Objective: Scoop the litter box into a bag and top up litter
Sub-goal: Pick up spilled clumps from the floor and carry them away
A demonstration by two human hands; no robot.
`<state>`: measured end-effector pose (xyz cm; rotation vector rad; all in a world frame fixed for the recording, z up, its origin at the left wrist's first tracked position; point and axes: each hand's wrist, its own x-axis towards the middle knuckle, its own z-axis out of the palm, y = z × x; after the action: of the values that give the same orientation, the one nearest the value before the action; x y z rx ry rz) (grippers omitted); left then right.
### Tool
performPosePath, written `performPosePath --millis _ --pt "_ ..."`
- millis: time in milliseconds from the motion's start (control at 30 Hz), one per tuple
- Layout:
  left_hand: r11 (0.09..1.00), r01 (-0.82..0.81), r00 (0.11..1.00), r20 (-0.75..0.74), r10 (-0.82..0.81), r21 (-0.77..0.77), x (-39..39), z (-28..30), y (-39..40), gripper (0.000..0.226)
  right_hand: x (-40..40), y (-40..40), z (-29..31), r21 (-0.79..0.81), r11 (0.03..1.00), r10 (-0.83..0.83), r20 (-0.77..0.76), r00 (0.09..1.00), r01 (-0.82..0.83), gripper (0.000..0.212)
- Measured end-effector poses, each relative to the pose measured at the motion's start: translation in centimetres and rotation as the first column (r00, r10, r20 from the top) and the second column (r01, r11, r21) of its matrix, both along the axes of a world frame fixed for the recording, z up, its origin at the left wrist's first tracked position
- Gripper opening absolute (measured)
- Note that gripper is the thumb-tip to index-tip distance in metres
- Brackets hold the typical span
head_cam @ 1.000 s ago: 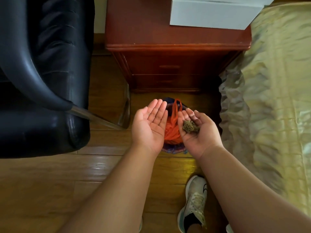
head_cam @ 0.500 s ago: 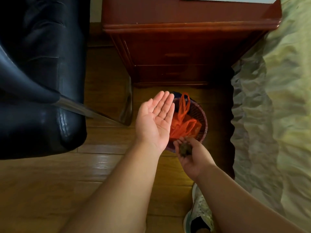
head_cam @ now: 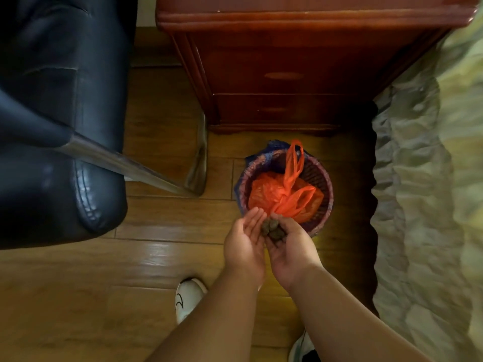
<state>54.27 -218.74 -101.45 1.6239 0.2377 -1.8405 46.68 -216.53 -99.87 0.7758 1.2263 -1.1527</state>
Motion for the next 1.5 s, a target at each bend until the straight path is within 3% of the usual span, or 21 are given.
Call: performPosePath --millis 233,400,500,633,867,1067,1167,1300,1400,1500 --pt "0.989 0.126 0.992 0.000 -0.127 0.080 -1.1 -0.6 -0.4 0.032 -0.4 -0.7 -0.2 0.138 0.984 0.123 -0.086 0.989 -0.110 0.020" --pt "0.975 0.189 0.980 0.035 -0.194 0.113 -1.9 0.5 -1.4 0.023 -0.7 -0.9 -0.1 0.130 0.989 0.077 -0.091 0.993 -0.065 0.016" --pt "0.979 0.177 0.982 0.055 -0.183 0.101 -2.0 0.0 -1.8 0.022 -1.0 -0.9 -0.4 0.088 0.995 0.054 -0.120 0.991 -0.044 0.017" --pt "0.984 0.157 0.984 0.073 -0.163 0.084 -1.8 -0.3 -2.2 0.038 -1.5 -1.0 -0.1 0.073 0.995 0.079 -0.167 0.983 -0.068 0.024" --pt "0.991 0.106 0.993 0.039 -0.109 0.078 -1.4 2.2 -2.2 0.036 -2.1 -2.1 2.5 0.236 0.958 0.221 -0.236 0.946 -0.165 0.017" --pt "0.995 0.100 0.995 0.003 -0.100 0.028 -2.1 7.1 -3.6 0.037 -2.9 -3.8 7.3 0.131 0.975 0.216 -0.351 0.911 -0.181 0.015" --pt "0.986 0.157 0.988 -0.016 -0.156 0.056 -2.7 9.1 -4.6 0.034 -3.3 -4.5 9.4 0.093 0.969 0.247 -0.294 0.923 -0.230 0.022" --pt "0.971 0.232 0.972 -0.057 -0.229 0.055 -3.1 11.8 -5.4 0.019 -4.1 -4.8 11.4 0.004 0.994 0.104 -0.213 0.971 -0.106 0.023" --pt "0.970 0.240 0.971 -0.024 -0.239 0.045 -3.0 12.6 -5.7 0.020 -4.3 -4.9 11.8 -0.004 0.985 0.166 -0.262 0.951 -0.173 0.023" --pt "0.980 0.186 0.981 0.048 -0.189 0.071 -2.9 12.3 -5.8 0.032 -4.6 -5.0 11.5 0.136 0.943 0.334 -0.376 0.865 -0.305 0.021"
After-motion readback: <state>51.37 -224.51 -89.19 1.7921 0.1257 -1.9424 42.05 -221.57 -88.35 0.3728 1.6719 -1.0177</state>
